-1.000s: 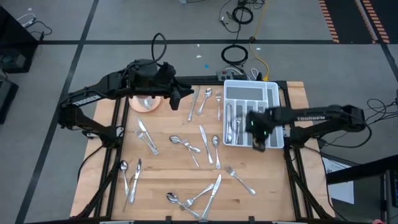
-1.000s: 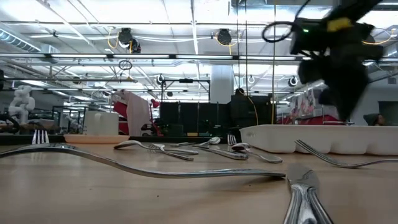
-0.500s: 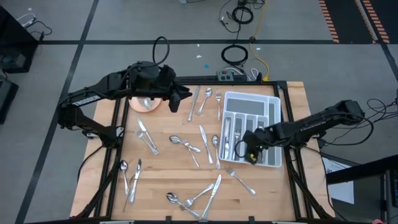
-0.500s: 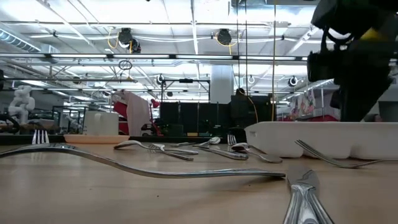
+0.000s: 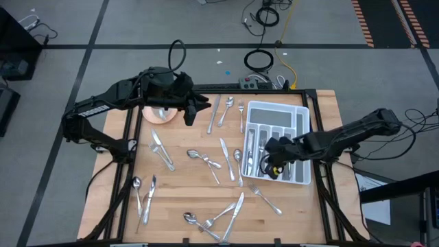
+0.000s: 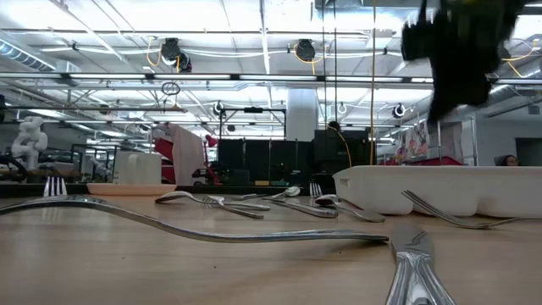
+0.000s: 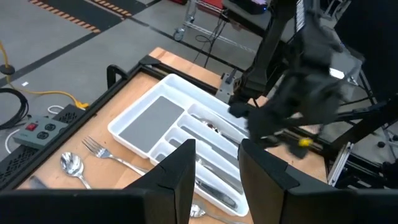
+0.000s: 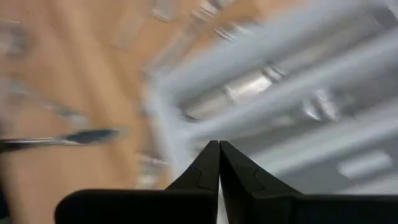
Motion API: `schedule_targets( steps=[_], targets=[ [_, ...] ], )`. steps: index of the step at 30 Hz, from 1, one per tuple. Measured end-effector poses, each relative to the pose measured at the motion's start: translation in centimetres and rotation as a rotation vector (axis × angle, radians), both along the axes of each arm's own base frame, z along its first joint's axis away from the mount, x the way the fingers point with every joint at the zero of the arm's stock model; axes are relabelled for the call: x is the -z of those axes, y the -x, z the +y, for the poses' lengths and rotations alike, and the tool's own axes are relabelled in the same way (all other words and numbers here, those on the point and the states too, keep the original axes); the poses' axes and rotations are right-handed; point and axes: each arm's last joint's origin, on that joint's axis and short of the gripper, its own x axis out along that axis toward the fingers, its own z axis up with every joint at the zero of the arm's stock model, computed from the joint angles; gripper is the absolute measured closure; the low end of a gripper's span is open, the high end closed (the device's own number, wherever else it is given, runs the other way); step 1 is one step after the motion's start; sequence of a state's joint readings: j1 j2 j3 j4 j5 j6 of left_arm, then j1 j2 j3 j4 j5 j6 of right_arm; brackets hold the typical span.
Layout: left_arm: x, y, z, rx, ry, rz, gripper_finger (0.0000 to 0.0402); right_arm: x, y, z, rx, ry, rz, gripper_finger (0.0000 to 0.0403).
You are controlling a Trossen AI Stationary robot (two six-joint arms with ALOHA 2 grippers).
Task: Sort silverware
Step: Adjust the silverware rack
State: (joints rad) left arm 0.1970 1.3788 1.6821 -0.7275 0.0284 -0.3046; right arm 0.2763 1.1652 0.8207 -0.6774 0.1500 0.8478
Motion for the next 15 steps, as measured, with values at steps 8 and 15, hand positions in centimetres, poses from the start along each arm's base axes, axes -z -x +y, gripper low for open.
schedule_targets(
  steps=[8, 15],
  targets=[
    [0.1, 0.0, -0.1, 0.006, -0.003, 0.008, 0.0277, 2.6, -0.5, 4.9, -0.194, -0.036, 0.199, 0.0403],
    [0.3, 0.1, -0.1, 0.009, 0.000, 0.027, 0.0277, 6.4, -0.5, 6.5, -0.217, 0.056, 0.426, 0.0403]
  ],
)
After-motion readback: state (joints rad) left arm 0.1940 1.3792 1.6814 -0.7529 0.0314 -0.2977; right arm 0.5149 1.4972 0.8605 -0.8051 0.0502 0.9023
